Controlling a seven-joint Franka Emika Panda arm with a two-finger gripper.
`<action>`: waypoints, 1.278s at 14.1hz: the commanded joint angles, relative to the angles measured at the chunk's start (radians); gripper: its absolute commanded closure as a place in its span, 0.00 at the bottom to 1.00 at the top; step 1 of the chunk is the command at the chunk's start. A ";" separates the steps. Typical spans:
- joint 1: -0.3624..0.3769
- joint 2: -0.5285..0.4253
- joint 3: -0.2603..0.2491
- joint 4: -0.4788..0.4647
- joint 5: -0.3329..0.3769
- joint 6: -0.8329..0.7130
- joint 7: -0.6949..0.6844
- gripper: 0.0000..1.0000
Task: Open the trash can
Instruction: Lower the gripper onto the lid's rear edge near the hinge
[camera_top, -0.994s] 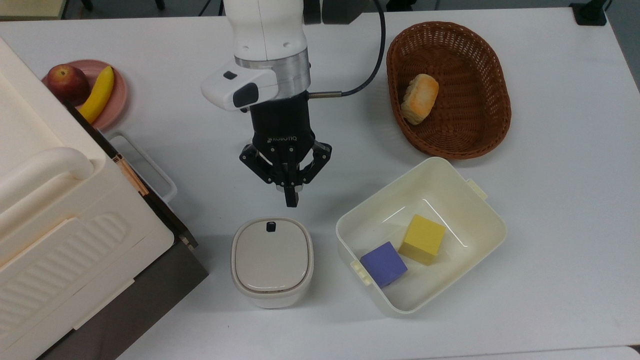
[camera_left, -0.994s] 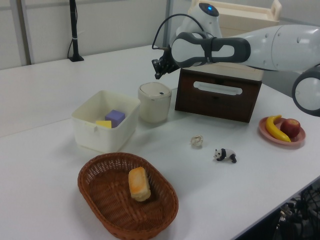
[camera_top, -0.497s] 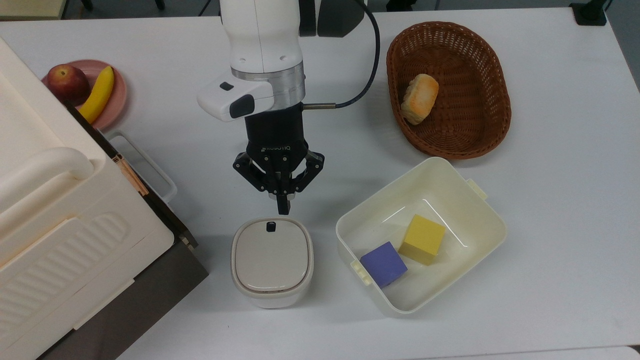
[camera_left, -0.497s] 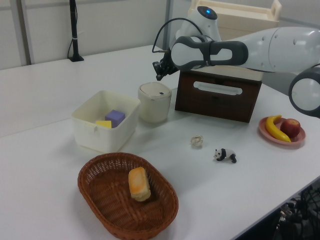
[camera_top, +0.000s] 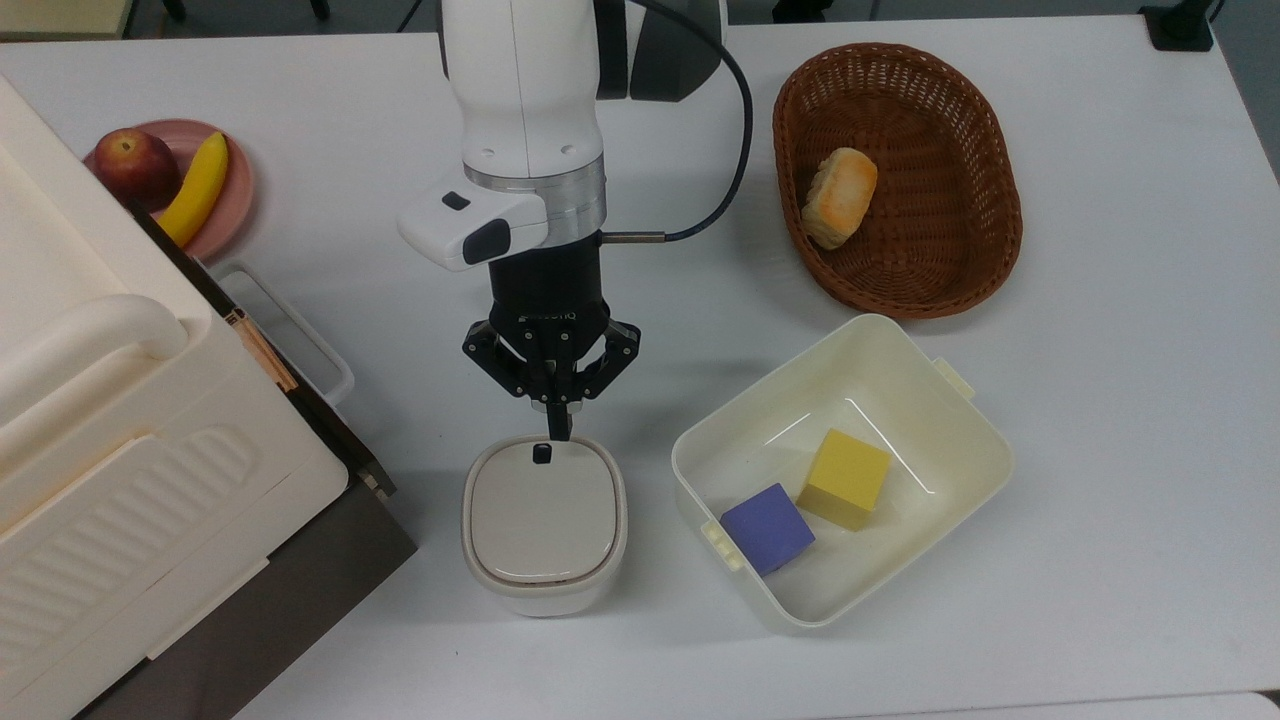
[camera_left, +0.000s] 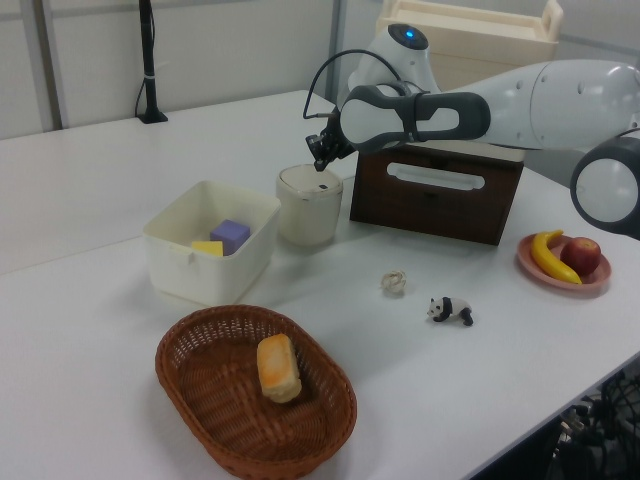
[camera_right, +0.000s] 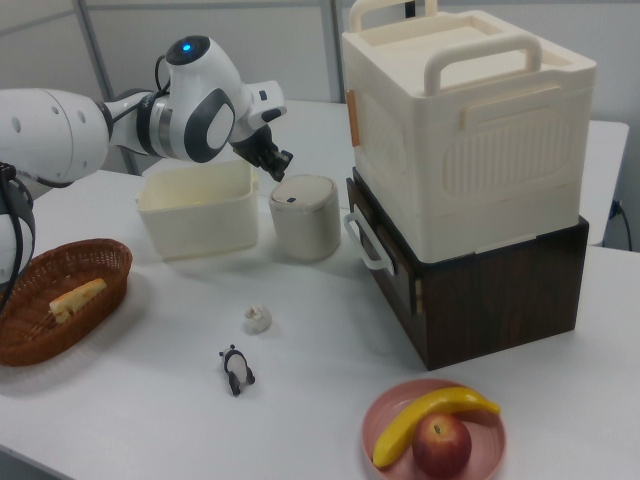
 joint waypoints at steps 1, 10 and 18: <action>0.002 0.012 -0.007 0.009 -0.019 0.019 0.008 1.00; -0.004 0.034 -0.024 0.011 -0.044 0.020 0.006 1.00; 0.004 0.057 -0.026 0.012 -0.067 0.046 0.009 1.00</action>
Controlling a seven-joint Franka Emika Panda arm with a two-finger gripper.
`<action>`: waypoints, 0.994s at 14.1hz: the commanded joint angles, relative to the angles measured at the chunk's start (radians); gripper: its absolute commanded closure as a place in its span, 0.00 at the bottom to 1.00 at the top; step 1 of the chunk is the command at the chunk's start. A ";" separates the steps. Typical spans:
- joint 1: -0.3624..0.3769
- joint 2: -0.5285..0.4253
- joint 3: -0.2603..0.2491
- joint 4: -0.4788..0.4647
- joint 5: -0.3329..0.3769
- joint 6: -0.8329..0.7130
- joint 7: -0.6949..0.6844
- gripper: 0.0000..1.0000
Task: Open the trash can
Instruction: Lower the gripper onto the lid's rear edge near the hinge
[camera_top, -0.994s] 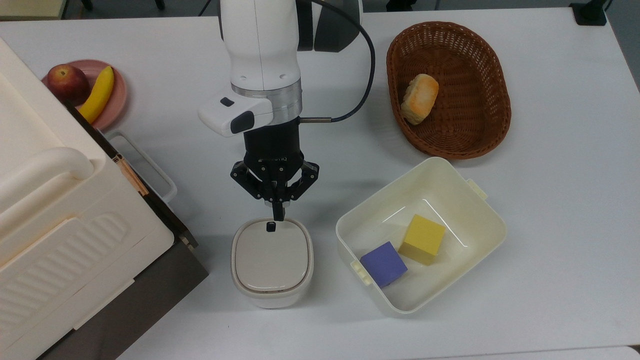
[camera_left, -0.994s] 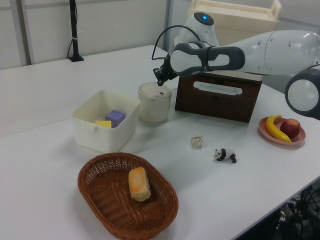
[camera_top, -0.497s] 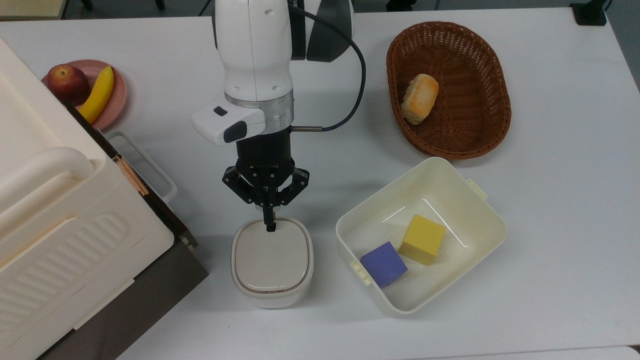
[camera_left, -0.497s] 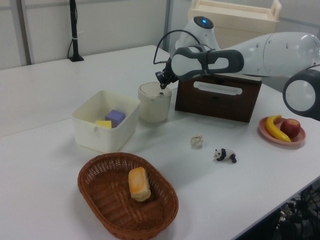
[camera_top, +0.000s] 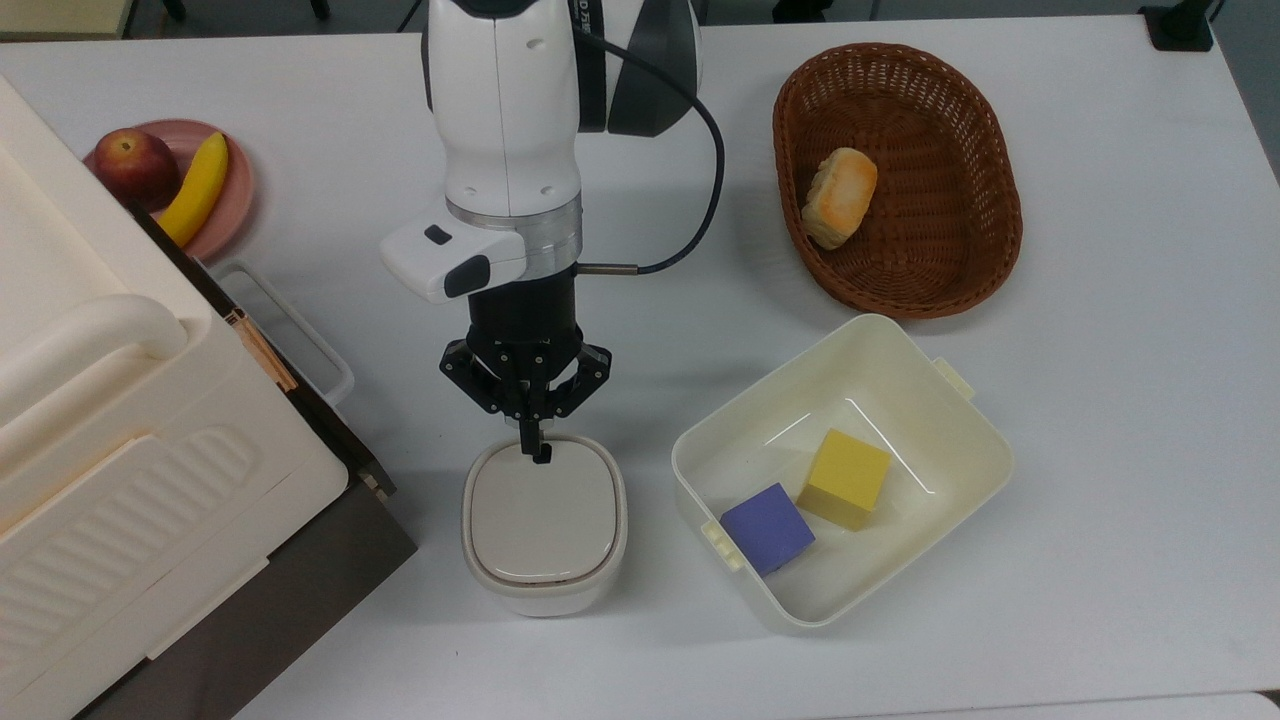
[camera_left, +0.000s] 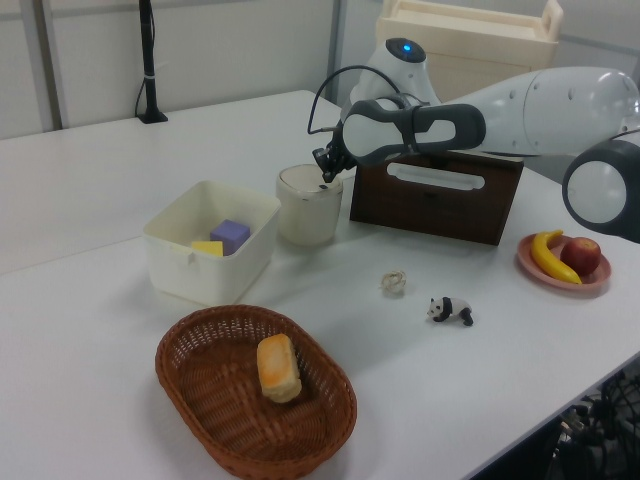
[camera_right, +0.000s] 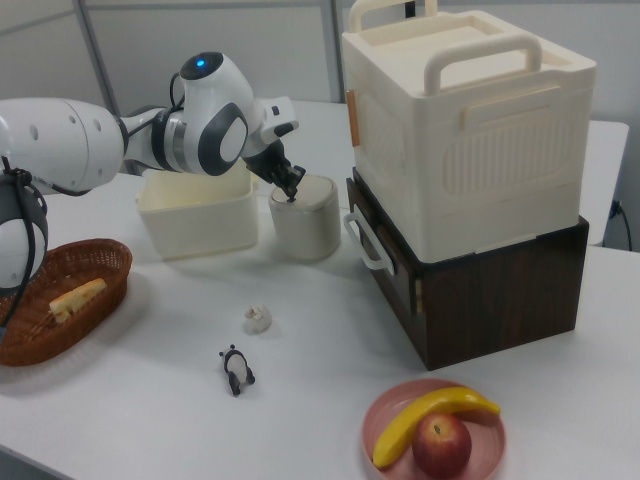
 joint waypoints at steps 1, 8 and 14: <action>0.015 0.017 -0.011 0.012 -0.021 0.041 0.009 1.00; 0.018 0.032 -0.011 0.014 -0.031 0.042 0.009 1.00; 0.021 0.043 -0.011 0.012 -0.066 0.042 0.009 1.00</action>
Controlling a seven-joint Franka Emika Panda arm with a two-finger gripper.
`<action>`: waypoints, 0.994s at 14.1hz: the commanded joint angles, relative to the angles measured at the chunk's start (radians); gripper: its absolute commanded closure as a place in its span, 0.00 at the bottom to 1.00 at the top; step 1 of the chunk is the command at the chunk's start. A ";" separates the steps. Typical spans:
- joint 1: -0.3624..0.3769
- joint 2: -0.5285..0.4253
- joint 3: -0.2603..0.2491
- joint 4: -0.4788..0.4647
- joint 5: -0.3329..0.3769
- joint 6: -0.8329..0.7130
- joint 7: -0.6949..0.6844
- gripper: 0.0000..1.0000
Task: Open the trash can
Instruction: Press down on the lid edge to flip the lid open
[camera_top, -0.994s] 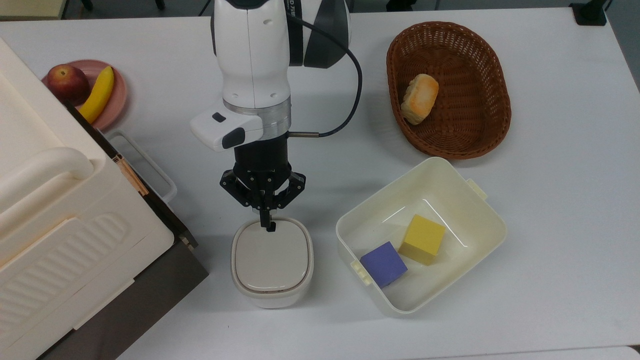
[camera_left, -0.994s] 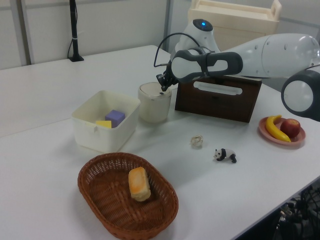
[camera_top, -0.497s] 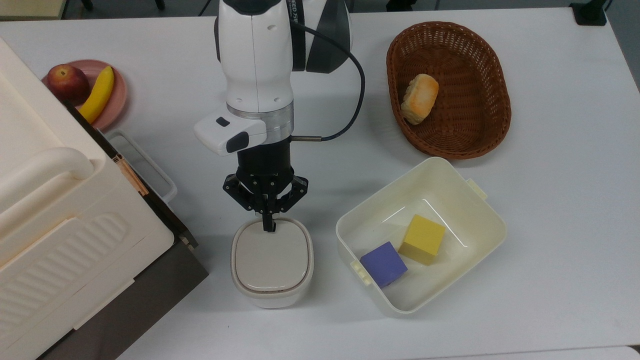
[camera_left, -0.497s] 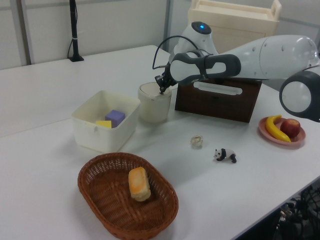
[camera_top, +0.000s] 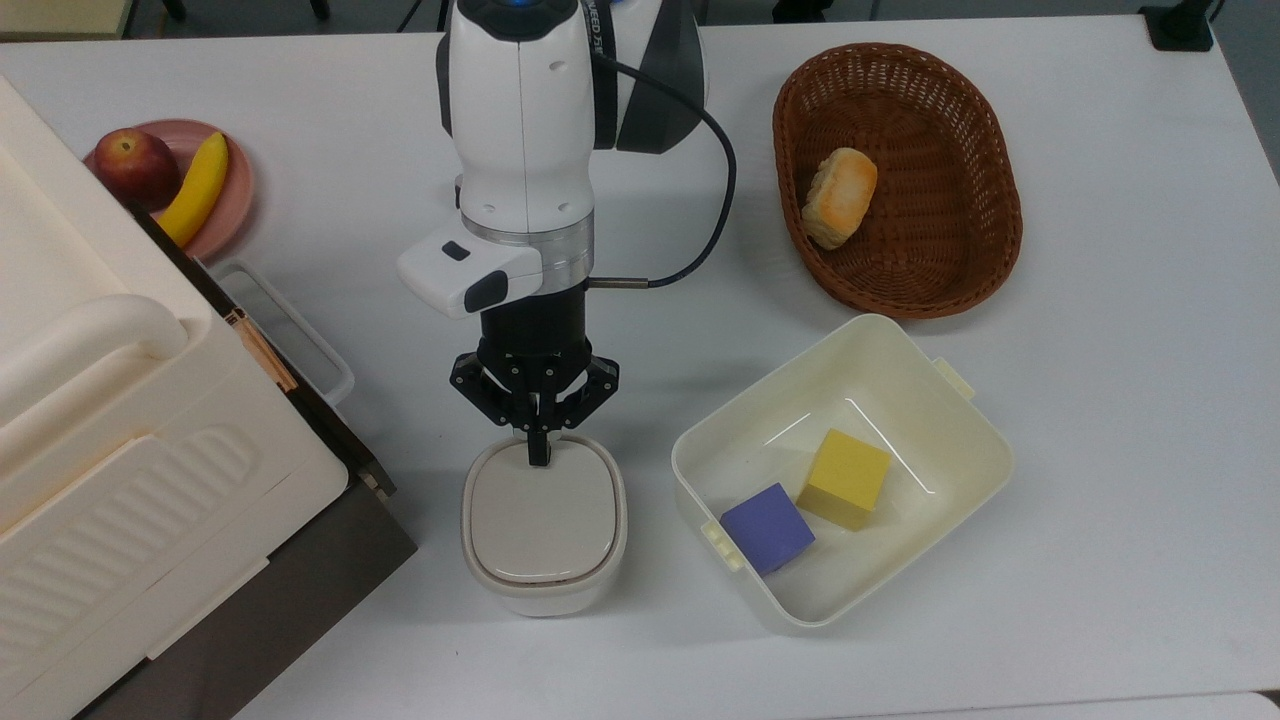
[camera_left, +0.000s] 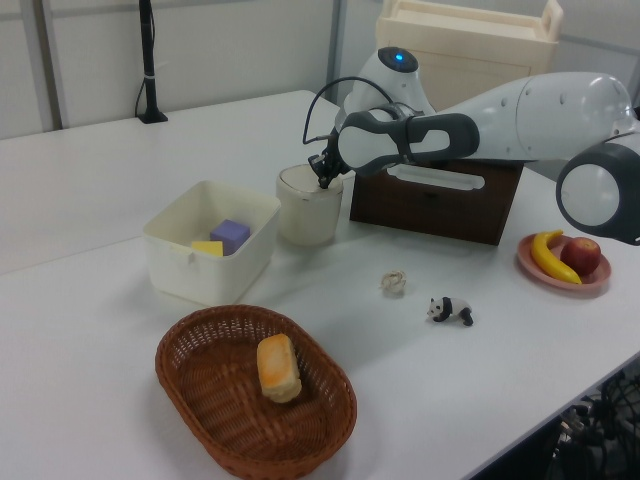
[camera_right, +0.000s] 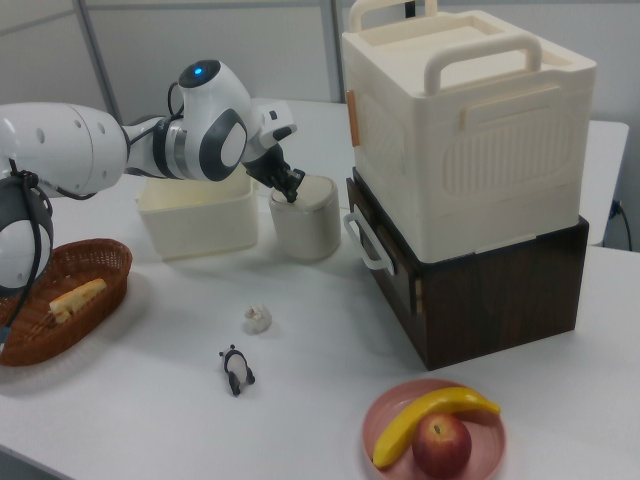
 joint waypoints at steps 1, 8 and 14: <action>0.012 0.023 -0.011 0.012 -0.028 0.016 0.009 1.00; 0.020 0.034 -0.011 0.006 -0.060 0.016 0.011 1.00; -0.015 -0.141 0.003 -0.040 0.002 -0.036 0.071 0.99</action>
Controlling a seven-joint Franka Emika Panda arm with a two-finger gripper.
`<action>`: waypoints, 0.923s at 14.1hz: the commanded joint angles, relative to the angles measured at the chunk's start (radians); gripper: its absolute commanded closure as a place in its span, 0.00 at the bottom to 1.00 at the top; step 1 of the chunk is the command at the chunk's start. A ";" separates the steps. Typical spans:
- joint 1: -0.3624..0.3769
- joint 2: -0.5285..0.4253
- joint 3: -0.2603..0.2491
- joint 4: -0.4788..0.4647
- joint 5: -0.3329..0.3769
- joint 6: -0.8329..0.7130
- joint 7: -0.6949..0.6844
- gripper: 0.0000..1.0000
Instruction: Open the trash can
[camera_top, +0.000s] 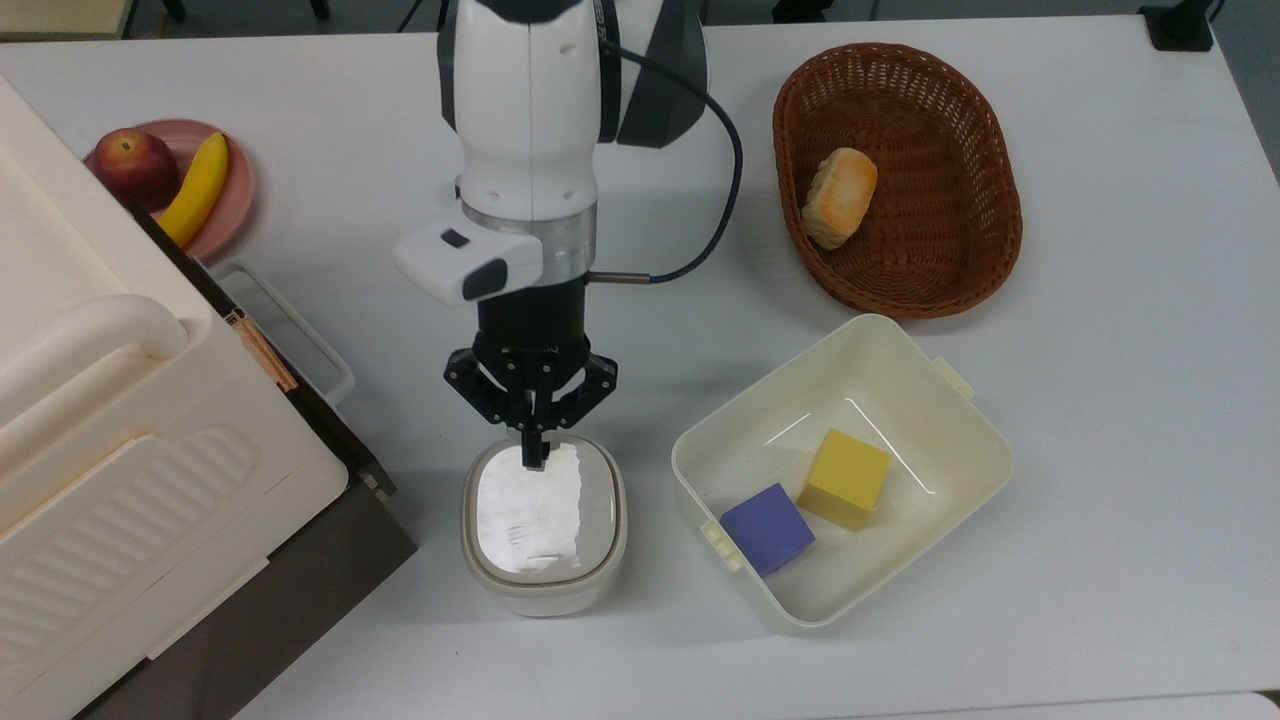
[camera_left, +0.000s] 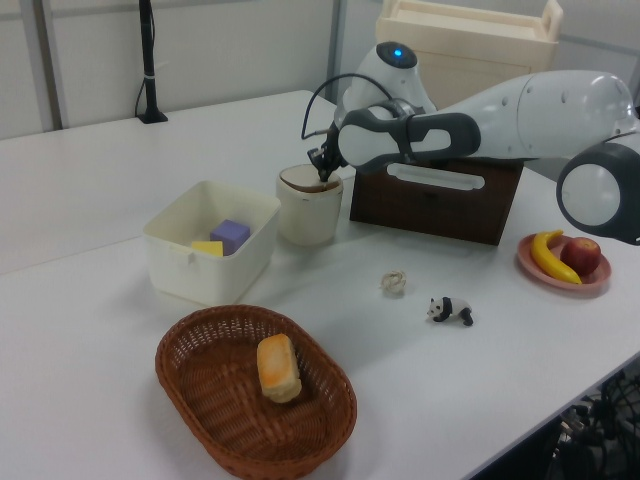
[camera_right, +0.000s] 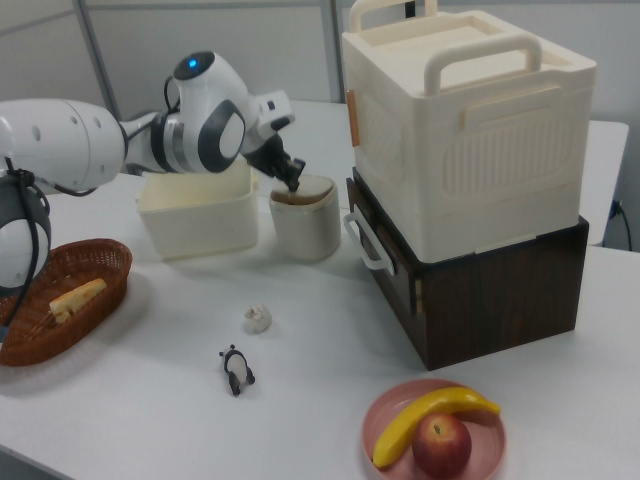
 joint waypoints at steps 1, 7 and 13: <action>-0.014 -0.194 0.002 -0.073 0.091 -0.131 0.027 0.97; -0.002 -0.340 0.018 -0.082 0.116 -0.586 0.025 0.00; 0.029 -0.494 -0.019 -0.145 0.112 -0.835 0.010 0.00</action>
